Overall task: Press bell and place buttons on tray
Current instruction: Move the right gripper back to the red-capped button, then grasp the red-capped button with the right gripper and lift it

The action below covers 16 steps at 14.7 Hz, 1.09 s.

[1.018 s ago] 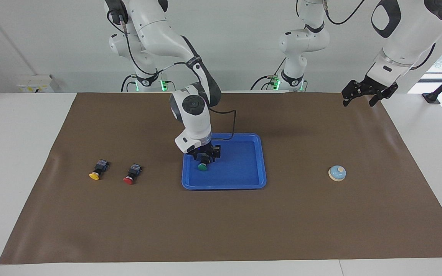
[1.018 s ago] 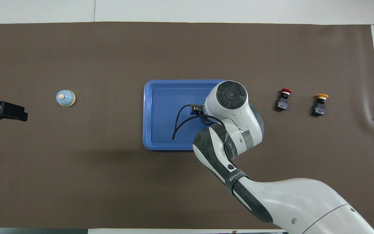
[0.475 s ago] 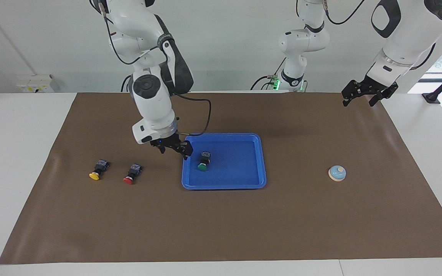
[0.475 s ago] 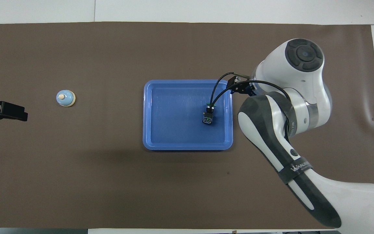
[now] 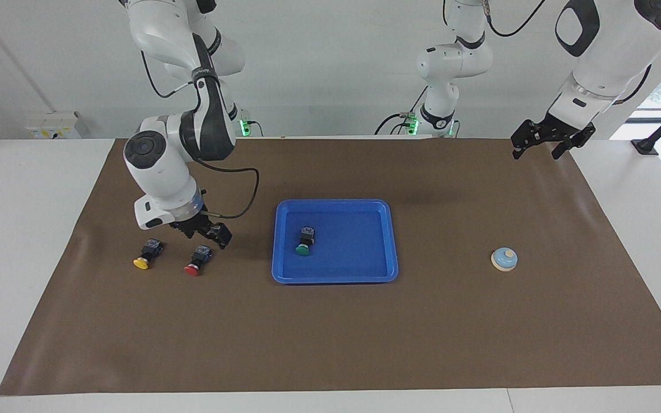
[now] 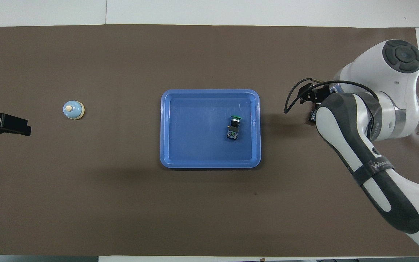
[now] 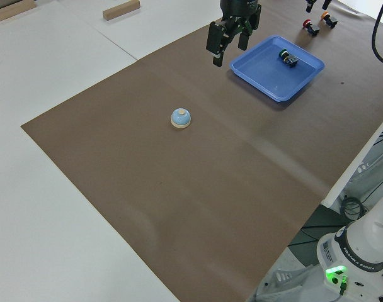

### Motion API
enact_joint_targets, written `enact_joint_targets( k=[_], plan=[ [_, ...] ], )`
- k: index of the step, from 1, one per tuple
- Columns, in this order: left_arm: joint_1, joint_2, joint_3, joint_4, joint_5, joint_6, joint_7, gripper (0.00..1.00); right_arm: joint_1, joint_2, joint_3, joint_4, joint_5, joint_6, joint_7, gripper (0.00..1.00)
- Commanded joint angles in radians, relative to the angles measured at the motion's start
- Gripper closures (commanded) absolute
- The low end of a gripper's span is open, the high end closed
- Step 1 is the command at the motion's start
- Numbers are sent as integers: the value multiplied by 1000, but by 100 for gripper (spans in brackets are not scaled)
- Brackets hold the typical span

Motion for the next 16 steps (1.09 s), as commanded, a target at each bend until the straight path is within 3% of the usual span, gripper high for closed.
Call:
enact_joint_targets(
  k=[1,11,14,16],
  plan=[
    [4,-24,3,-25,-8,3,14,0,-32,-29,12,-97,-29,99,0,0],
    [4,-26,3,-25,-8,3,14,0,-57,54,10,-195,-52,342,9,0],
    [4,-26,3,-25,-8,3,14,0,-53,60,10,-199,-52,343,9,0],
    [4,-26,3,-25,-8,3,14,0,-52,58,10,-208,-53,345,8,8]
  ],
)
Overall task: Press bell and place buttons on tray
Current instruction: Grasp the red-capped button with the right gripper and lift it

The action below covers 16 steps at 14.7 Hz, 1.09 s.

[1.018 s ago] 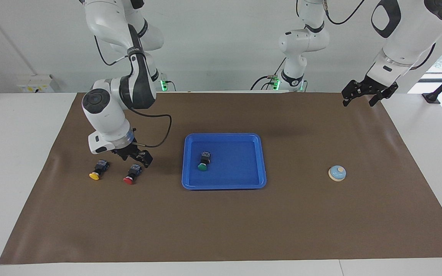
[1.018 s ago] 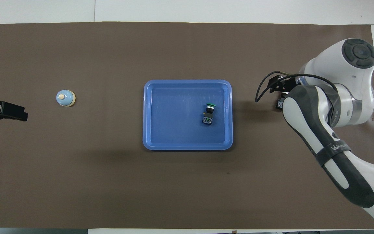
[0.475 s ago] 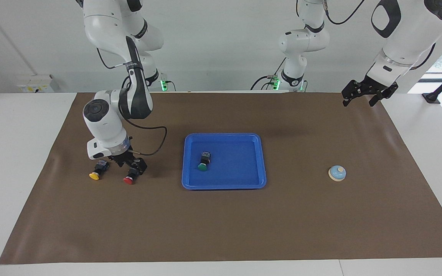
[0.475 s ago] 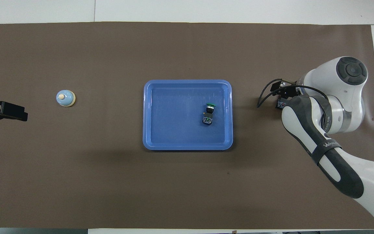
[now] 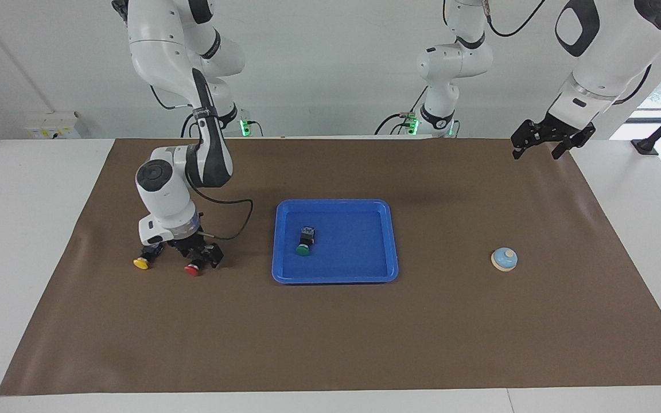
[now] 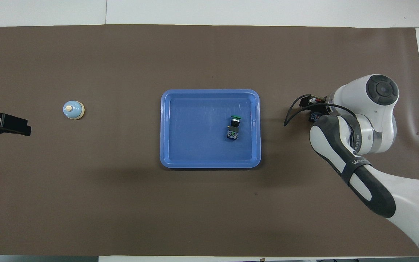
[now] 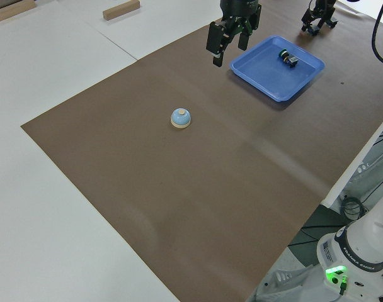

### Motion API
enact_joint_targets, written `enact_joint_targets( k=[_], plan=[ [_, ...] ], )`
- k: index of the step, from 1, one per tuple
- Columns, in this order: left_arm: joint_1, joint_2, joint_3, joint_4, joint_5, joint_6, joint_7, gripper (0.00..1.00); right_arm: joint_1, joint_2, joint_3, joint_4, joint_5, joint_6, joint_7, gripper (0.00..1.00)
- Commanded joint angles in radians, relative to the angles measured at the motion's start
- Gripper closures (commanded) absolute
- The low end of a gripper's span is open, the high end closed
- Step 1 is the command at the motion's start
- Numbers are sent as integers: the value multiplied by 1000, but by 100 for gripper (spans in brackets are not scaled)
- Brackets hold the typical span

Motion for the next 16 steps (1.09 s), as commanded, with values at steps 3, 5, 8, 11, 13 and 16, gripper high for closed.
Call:
enact_joint_targets(
  k=[3,5,8,11,13,16],
  plan=[
    [4,-24,3,-25,-8,3,14,0,-10,-15,12,-28,-17,18,7,31],
    [4,-26,3,-25,-8,3,14,0,-12,-15,12,-28,-17,18,6,59],
    [4,-24,3,-25,-8,3,14,0,-12,-15,12,-26,-17,12,1,100],
    [4,-24,3,-25,-8,3,16,0,-7,-17,12,-8,-17,-14,-2,100],
    [4,-26,3,-25,-8,3,14,0,-1,-17,19,58,-17,-94,12,100],
    [4,-24,3,-25,-8,3,16,0,71,-18,21,161,-10,-240,70,100]
  ],
)
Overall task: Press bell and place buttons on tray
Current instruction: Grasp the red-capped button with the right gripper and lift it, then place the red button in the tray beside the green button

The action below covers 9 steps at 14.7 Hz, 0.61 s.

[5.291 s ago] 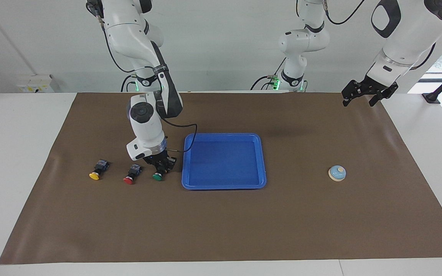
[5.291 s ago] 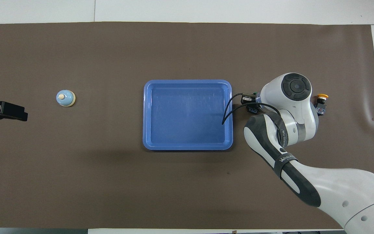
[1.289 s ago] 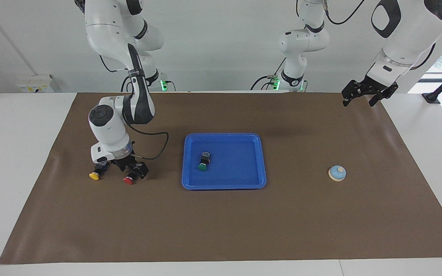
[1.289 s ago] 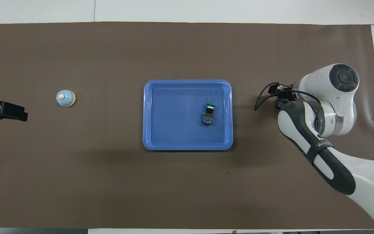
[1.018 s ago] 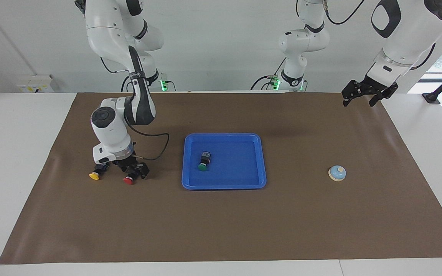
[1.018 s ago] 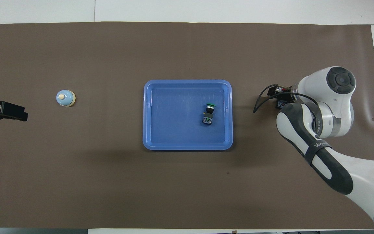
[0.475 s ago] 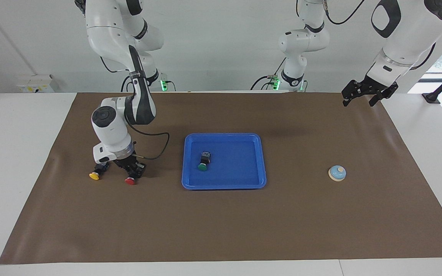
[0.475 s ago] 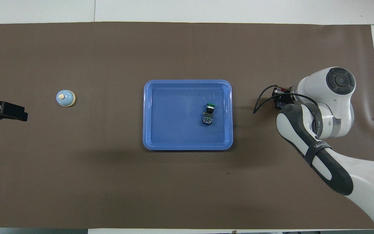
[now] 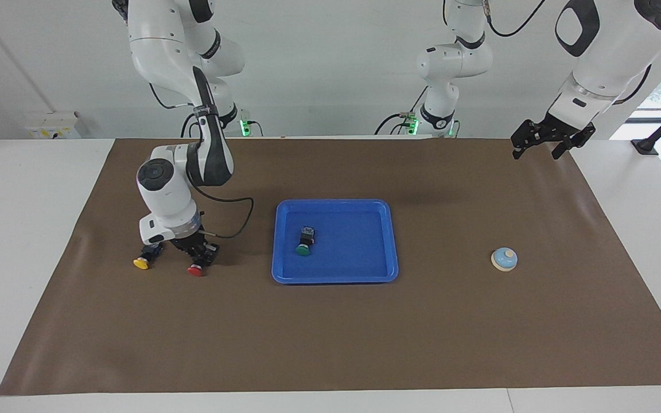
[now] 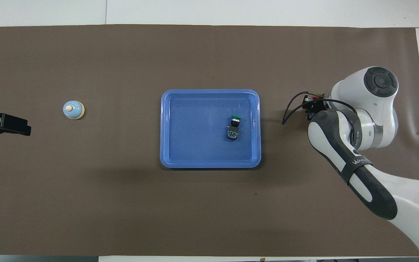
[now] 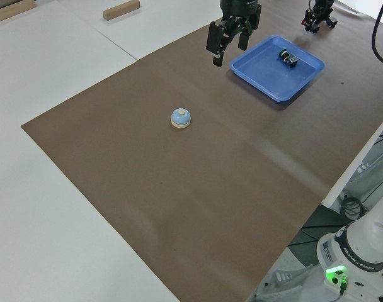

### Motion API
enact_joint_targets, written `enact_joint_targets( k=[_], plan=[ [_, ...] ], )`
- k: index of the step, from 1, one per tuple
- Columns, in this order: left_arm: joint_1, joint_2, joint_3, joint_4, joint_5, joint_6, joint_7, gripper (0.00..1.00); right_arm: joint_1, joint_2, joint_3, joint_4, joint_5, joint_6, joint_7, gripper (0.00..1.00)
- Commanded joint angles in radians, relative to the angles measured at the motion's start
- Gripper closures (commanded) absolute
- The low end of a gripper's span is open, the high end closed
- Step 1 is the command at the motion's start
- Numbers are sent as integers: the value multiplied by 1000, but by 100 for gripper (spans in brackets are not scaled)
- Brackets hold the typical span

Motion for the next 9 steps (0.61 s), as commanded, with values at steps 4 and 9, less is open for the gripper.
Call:
enact_joint_targets(
  k=[4,9],
  plan=[
    [4,-26,3,-25,-8,3,14,0,181,2,11,219,32,-233,137,100],
    [4,-26,3,-25,-8,3,14,0,313,40,11,330,117,-279,226,100]
  ],
)
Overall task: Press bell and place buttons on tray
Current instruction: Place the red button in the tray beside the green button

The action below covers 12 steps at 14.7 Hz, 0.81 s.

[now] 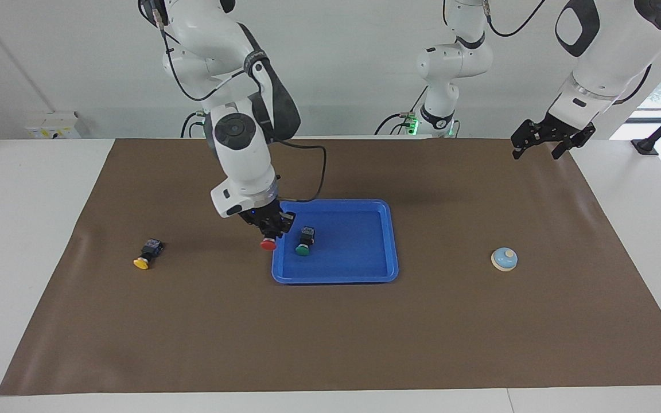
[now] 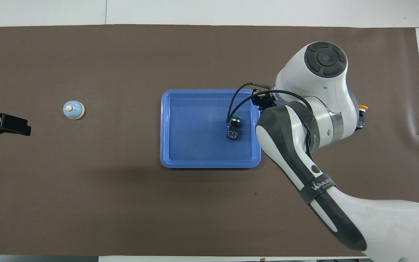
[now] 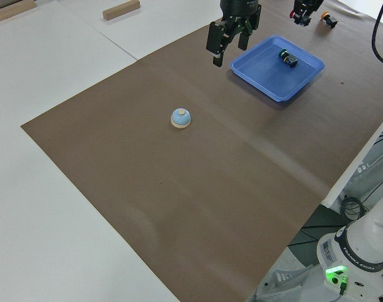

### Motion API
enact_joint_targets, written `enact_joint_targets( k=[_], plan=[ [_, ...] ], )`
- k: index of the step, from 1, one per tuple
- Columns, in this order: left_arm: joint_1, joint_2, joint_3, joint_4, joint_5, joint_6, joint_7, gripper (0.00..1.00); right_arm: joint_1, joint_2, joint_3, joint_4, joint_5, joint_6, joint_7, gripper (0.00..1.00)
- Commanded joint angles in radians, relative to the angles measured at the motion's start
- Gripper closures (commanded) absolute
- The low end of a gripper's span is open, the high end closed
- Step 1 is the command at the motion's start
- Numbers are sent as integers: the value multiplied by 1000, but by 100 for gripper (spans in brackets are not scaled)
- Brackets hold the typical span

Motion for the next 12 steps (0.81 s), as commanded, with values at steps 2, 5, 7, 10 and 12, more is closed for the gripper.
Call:
enact_joint_targets(
  k=[2,5,7,10,12],
  plan=[
    [4,-24,3,-25,-8,3,14,0,81,57,-3,78,25,-15,87,100],
    [4,-26,3,-25,-8,3,14,0,131,113,-1,88,35,46,104,100],
    [4,-26,3,-25,-8,3,14,0,152,149,-1,93,45,82,109,100],
    [4,-26,3,-25,-8,3,14,0,180,191,-3,90,40,150,128,100],
    [4,-26,3,-25,-8,3,16,0,181,191,-3,46,38,188,127,100]
  ],
)
